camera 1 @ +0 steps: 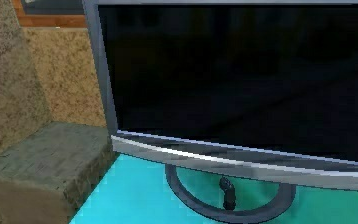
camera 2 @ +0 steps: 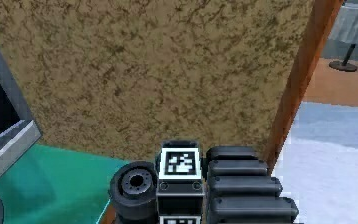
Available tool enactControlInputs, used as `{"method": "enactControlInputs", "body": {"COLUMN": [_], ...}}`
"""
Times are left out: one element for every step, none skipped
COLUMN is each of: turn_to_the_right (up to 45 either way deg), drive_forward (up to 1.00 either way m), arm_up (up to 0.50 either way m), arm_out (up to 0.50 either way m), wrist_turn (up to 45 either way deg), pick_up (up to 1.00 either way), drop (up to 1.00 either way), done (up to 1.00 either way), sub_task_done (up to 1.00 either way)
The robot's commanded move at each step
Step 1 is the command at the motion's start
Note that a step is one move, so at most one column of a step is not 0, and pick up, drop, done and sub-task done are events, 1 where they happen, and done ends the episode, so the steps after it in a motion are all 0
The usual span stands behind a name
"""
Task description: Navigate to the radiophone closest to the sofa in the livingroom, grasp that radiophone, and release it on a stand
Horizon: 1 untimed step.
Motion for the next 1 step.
{"method": "enactControlInputs", "body": {"turn_to_the_right": [-3.0], "drive_forward": [0.0], "arm_up": [0.0], "arm_out": [0.0], "wrist_turn": [0.0], "pick_up": [0.0], "drop": [0.0], "done": [0.0], "sub_task_done": [0.0]}}
